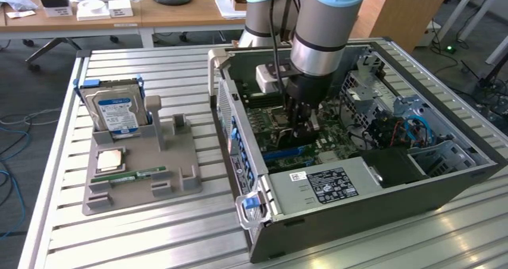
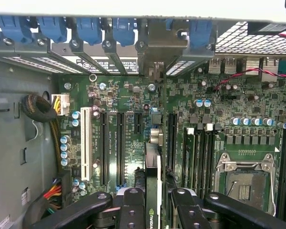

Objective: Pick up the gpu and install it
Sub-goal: 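Insert the gpu into the slot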

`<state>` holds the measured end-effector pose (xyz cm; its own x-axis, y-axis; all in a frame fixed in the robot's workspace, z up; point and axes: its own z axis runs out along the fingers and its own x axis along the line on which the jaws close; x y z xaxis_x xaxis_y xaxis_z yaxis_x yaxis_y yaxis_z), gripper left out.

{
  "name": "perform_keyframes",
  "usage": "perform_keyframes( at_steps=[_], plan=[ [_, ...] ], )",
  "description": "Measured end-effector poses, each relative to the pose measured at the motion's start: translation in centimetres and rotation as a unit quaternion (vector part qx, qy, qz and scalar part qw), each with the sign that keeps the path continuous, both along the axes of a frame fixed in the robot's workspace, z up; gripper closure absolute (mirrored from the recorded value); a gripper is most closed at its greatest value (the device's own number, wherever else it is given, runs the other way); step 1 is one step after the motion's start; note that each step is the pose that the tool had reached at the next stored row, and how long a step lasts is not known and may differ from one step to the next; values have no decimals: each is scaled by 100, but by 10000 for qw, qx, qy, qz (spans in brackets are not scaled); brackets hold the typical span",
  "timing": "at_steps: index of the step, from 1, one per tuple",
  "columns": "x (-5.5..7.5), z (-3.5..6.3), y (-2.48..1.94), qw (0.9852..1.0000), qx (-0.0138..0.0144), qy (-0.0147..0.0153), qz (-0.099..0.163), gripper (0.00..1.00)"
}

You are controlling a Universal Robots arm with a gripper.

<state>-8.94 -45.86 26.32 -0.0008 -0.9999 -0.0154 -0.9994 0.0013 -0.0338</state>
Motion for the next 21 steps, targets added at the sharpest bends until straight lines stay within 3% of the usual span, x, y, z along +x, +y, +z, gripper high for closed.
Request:
perform_keyframes(
  at_steps=[21],
  plan=[
    [-6, -70, 0, 10000, -15, 0, 0, 74]
  ],
)
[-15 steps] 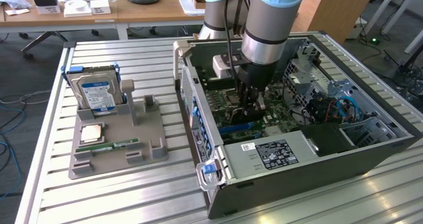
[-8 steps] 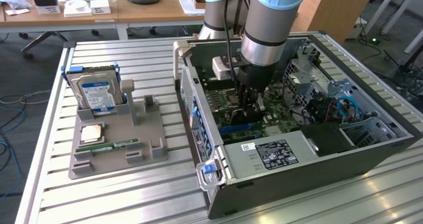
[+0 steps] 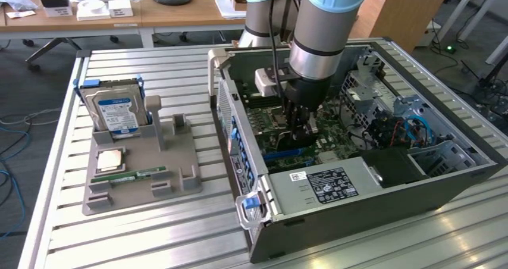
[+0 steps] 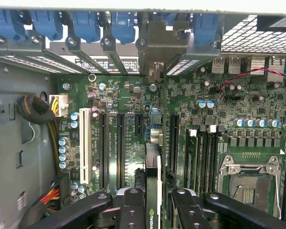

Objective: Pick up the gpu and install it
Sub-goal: 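Insert the gpu into the slot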

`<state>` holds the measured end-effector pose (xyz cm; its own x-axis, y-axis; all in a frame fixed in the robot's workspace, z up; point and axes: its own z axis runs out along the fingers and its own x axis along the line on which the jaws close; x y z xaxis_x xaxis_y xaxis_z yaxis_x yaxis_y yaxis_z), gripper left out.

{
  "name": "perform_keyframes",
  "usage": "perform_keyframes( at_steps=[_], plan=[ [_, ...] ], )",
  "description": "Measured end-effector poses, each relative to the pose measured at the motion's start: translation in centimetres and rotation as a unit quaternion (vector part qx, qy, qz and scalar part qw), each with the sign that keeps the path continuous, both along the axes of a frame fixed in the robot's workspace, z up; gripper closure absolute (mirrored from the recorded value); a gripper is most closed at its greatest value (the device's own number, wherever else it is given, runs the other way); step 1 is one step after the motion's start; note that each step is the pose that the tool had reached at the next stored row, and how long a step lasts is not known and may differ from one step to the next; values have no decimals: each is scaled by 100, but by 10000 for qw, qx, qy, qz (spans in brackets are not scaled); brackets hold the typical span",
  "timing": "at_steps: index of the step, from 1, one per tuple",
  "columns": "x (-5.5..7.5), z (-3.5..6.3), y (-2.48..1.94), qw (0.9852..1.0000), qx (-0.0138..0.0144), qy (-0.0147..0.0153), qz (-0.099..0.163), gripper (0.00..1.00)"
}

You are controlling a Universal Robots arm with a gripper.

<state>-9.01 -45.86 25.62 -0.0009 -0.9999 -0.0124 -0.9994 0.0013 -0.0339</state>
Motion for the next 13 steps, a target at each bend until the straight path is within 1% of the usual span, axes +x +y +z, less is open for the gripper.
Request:
perform_keyframes(
  at_steps=[7, 13],
  plan=[
    [0, -4, 0, 10000, 0, 0, 0, 74],
    [0, -28, 0, 10000, 0, 0, -1, 74]
  ],
)
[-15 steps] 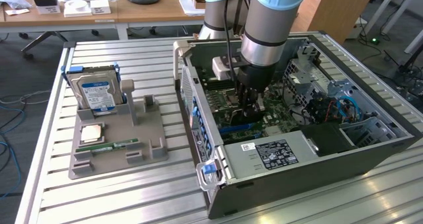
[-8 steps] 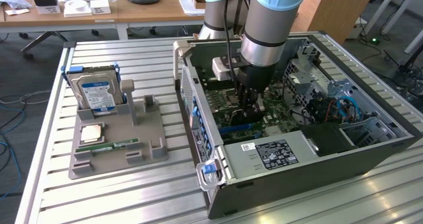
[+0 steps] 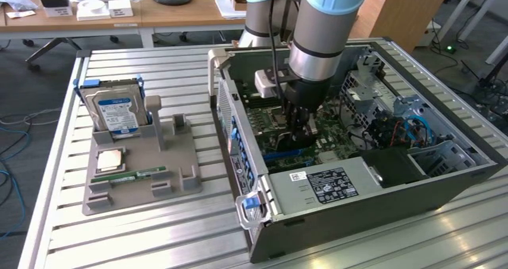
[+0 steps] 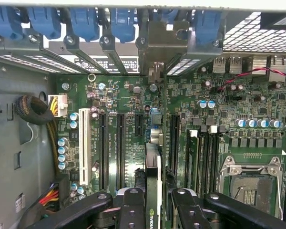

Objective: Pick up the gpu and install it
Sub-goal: 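Insert the gpu into the slot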

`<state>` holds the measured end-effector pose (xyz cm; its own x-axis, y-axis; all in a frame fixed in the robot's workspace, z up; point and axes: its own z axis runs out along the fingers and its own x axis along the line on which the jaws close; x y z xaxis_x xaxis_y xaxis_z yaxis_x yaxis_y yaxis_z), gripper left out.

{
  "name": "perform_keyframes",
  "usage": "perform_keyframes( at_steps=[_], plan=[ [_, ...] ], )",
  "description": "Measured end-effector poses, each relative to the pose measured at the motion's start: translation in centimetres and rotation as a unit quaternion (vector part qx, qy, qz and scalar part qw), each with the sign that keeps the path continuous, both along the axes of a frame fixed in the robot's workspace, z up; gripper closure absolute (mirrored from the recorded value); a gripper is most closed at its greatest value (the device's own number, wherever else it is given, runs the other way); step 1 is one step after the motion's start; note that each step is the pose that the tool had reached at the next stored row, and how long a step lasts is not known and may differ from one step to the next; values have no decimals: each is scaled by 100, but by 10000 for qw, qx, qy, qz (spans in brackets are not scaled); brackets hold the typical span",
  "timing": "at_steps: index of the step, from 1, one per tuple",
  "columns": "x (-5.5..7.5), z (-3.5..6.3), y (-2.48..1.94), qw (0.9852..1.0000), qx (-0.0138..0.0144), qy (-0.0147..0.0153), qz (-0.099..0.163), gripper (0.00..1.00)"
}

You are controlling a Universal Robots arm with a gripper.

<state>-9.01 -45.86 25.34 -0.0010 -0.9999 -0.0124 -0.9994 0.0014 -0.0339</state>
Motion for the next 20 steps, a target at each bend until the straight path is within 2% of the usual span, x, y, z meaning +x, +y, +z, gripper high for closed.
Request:
perform_keyframes(
  at_steps=[20],
  plan=[
    [0, -10, -5, 10000, 0, 0, -70, 74]
  ],
)
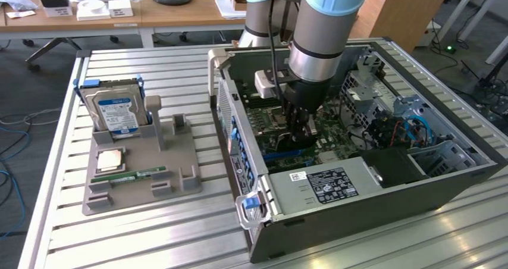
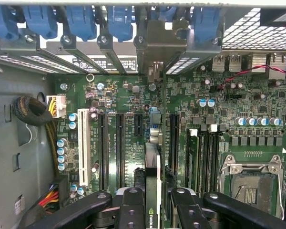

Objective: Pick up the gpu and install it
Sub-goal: 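Insert the gpu into the slot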

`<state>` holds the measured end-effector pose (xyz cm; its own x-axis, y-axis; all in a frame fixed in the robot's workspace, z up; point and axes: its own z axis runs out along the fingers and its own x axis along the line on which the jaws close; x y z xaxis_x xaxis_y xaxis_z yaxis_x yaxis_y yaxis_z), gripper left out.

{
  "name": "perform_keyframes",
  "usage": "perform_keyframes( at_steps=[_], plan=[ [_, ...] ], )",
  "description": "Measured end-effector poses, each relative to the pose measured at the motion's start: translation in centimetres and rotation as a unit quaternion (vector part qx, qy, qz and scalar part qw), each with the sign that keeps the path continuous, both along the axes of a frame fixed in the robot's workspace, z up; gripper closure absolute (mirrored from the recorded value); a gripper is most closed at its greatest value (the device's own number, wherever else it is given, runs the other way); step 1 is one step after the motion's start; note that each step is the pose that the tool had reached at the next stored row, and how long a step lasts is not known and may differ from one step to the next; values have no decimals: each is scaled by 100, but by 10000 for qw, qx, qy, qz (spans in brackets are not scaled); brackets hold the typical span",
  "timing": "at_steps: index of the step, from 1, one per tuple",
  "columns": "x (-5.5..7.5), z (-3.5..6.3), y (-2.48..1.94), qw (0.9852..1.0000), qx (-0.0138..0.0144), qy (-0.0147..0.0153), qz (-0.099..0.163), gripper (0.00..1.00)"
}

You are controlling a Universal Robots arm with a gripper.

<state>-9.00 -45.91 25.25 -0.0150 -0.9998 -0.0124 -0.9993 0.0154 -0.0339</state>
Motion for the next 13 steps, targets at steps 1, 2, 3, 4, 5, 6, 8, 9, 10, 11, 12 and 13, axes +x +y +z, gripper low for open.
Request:
perform_keyframes(
  at_steps=[1, 2, 3, 4, 5, 6, 8, 9, 10, 11, 12, 13],
  plan=[
    [0, 0, 0, 10000, 0, 0, -5, 74],
    [0, 0, 0, 10000, 0, 0, -6, 74],
    [0, 0, 0, 10000, 0, 0, -7, 74],
    [0, -2, -1, 10000, 1, 0, -13, 74],
    [0, -3, -2, 10000, 1, -1, -25, 74],
    [0, -4, -2, 10000, 0, 0, -32, 74],
    [0, -3, -3, 10000, 0, 0, -35, 74],
    [0, -4, -3, 10000, 0, 0, -36, 74],
    [0, -4, -3, 10000, 0, 0, -36, 74],
    [0, -4, -2, 10000, 0, 0, -36, 74],
    [0, -4, -2, 10000, 0, 0, -36, 74],
    [-1, -5, -3, 10000, 0, 0, -35, 74]
  ],
)
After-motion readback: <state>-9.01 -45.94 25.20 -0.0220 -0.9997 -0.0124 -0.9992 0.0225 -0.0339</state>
